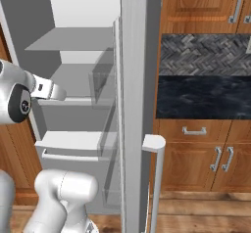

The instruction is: Take the cheese, fish, and sweet potato from the fridge and place them on the plate on the dining counter to create an appetizer plate.

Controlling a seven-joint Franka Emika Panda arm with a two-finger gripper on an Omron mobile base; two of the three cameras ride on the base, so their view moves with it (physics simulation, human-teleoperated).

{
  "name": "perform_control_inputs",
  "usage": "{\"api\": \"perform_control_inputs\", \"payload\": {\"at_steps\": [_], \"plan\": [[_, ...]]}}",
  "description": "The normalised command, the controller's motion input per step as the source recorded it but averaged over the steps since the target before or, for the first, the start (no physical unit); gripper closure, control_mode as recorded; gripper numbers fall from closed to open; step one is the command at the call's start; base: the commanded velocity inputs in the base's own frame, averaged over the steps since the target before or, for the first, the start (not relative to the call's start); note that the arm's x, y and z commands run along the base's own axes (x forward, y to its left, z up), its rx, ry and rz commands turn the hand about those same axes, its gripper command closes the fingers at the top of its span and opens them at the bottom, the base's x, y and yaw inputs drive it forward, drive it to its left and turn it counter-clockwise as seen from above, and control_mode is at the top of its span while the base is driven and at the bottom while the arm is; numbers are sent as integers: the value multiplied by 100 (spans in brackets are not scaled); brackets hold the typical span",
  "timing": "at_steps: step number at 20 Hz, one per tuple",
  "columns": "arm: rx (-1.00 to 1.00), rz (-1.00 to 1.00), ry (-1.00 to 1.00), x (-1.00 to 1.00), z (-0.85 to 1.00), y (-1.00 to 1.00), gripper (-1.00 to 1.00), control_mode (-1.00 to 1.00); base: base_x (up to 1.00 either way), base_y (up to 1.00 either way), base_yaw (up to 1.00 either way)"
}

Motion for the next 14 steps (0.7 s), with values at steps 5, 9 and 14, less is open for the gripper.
{"api": "perform_control_inputs", "payload": {"at_steps": [5,9,14], "plan": [[0,0,-1,40,-20,0,-100,-100,0,0,0],[0,0,0,34,-16,0,-100,-100,0,0,0],[0,0,0,29,-12,-2,-100,-100,0,0,0]]}}
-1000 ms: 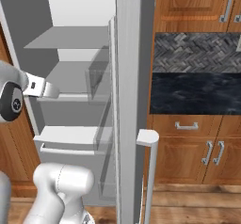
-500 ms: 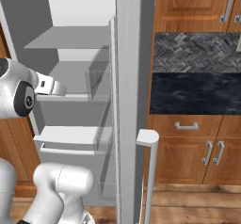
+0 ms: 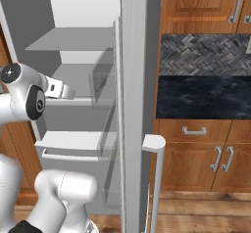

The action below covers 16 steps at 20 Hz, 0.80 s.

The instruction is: Take the cheese, fish, and sweet potato from the fridge and place them on the plate on the dining counter to create an appetizer plate.

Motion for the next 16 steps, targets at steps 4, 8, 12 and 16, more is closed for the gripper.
{"api": "perform_control_inputs", "payload": {"at_steps": [4,8,12,16], "plan": [[0,0,0,31,-8,0,-100,-100,0,0,0],[0,0,0,26,-5,0,-100,-100,0,0,0],[0,0,0,25,-7,0,-100,-100,0,0,0],[0,0,0,25,-9,-1,-100,-100,0,0,0]]}}
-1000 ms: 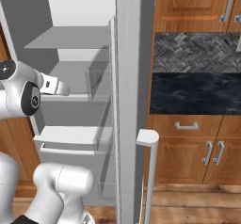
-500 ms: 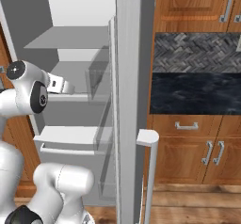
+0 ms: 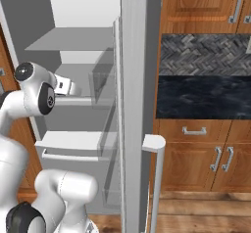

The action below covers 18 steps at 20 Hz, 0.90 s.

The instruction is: Take the cheese, fish, and sweet potato from the fridge and place them on the plate on the dining counter to create an appetizer plate.

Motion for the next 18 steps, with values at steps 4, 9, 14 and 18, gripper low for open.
{"api": "perform_control_inputs", "payload": {"at_steps": [4,9,14,18], "plan": [[0,0,0,22,-11,0,-100,-100,0,0,0],[0,0,0,10,-17,0,-100,-100,0,0,0],[0,0,0,17,-17,-1,-100,-100,0,0,0],[0,0,0,20,-16,-4,-100,-100,0,0,0]]}}
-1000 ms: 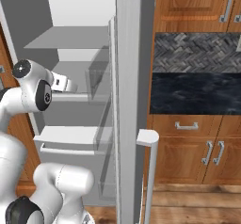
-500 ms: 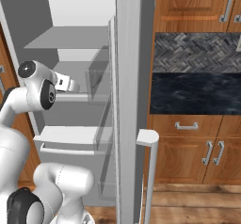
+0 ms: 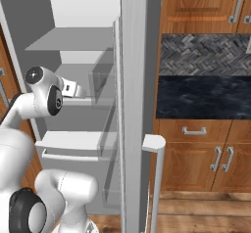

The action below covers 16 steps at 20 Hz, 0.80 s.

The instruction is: Take the cheese, fish, and sweet potato from the fridge and place them on the plate on the dining counter to create an appetizer plate.

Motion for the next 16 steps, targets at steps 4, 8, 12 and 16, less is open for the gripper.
{"api": "perform_control_inputs", "payload": {"at_steps": [4,8,12,16], "plan": [[0,0,0,22,-16,-9,-100,-100,0,0,0],[0,0,0,26,-12,-7,-100,-100,0,0,0],[0,0,0,27,-11,-6,-100,-100,0,0,0],[0,0,0,30,-8,-6,-100,-100,0,0,0]]}}
